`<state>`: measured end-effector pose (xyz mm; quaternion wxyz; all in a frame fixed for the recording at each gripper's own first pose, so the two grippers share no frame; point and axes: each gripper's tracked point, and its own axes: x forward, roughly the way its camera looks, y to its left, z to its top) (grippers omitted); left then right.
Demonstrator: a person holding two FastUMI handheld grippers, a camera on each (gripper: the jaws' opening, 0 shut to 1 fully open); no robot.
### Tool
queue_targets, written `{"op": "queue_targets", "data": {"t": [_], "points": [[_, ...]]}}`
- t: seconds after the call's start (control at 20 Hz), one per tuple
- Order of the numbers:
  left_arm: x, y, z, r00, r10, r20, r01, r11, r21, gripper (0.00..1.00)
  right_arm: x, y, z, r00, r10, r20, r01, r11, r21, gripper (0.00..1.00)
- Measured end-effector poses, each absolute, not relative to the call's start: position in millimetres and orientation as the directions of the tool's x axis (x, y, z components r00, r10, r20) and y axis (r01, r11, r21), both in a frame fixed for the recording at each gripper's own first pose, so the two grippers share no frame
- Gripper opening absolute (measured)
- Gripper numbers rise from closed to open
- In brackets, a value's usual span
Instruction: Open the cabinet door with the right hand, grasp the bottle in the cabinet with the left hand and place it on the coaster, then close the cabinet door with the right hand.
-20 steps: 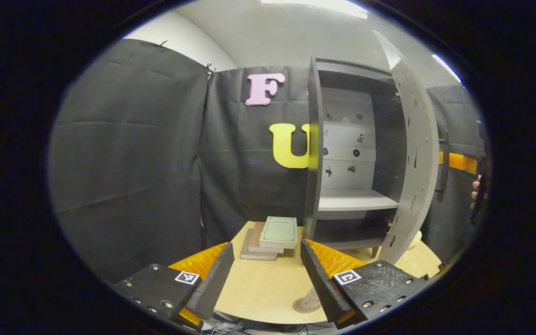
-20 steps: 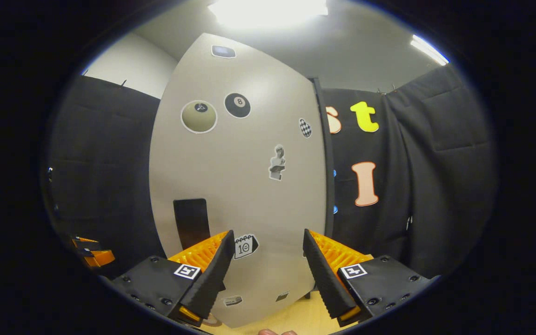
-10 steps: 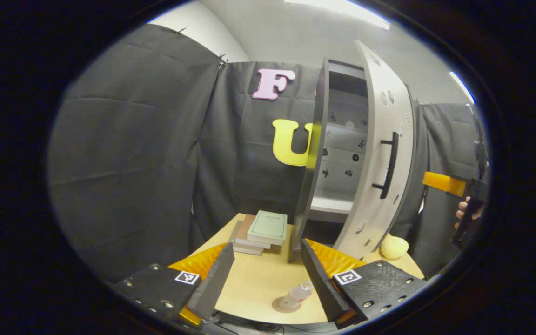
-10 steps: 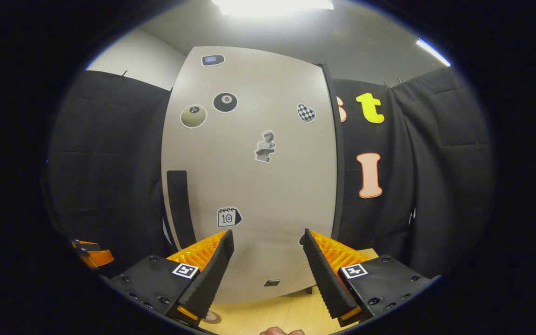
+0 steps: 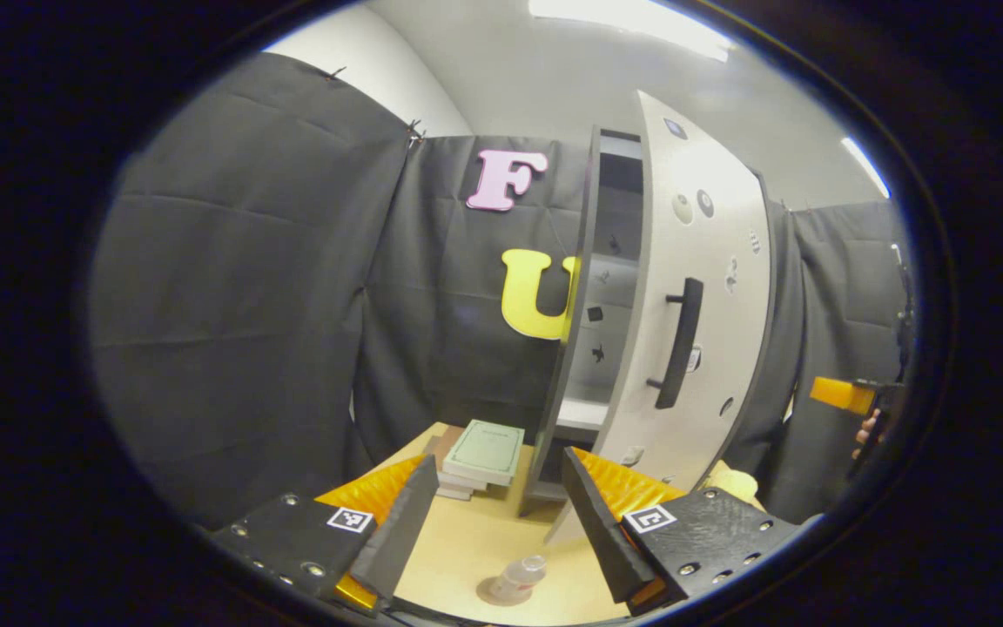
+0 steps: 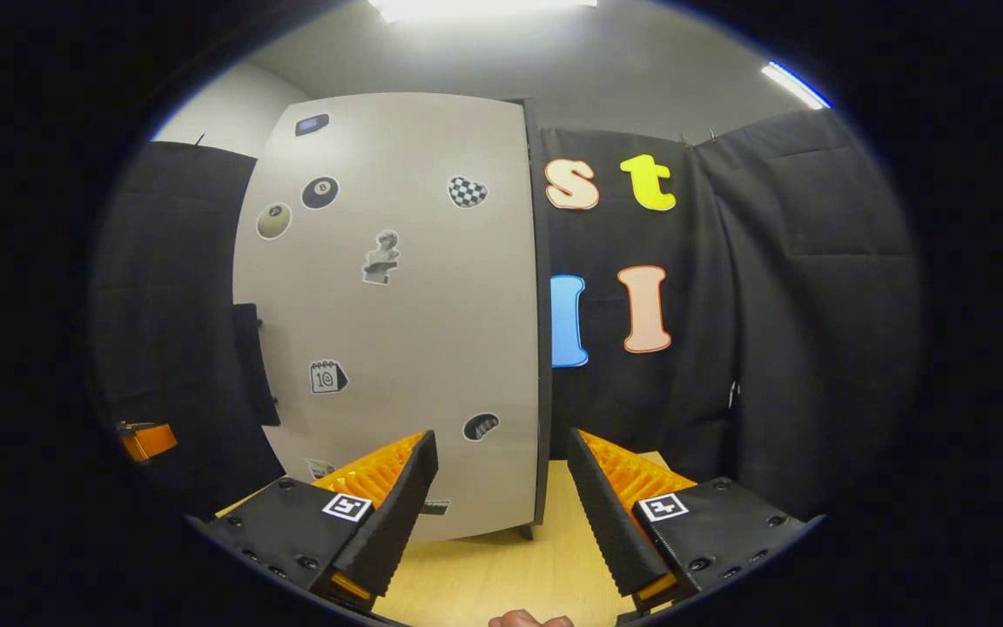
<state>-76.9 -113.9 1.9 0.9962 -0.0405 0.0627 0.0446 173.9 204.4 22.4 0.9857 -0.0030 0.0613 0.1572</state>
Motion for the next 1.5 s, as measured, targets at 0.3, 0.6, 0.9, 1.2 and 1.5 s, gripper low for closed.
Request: {"op": "queue_targets", "data": {"t": [0.3,0.6,0.9,1.2,1.5], "points": [[-58,-182,10,0.991,0.08,-0.107,-0.076,0.996,0.038,0.87,199,165,3,0.933,0.329,-0.146,-0.337,0.941,-0.029,0.96],[-37,-216,23,0.998,0.059,-0.033,-0.058,0.998,0.02,0.87,214,142,-12,0.915,0.372,-0.156,-0.378,0.926,-0.01,0.96],[-25,-196,43,1.0,0.025,0.006,-0.025,0.997,0.069,0.87,215,145,-14,0.92,0.371,-0.126,-0.378,0.925,-0.032,0.96],[-6,-156,33,0.998,-0.056,-0.031,0.056,0.998,0.01,0.87,208,175,-21,0.955,0.277,-0.107,-0.285,0.956,-0.07,0.97],[6,-117,41,0.995,-0.102,0.01,0.102,0.995,0.006,0.88,200,206,-19,0.973,0.21,-0.091,-0.216,0.975,-0.057,0.93]]}}
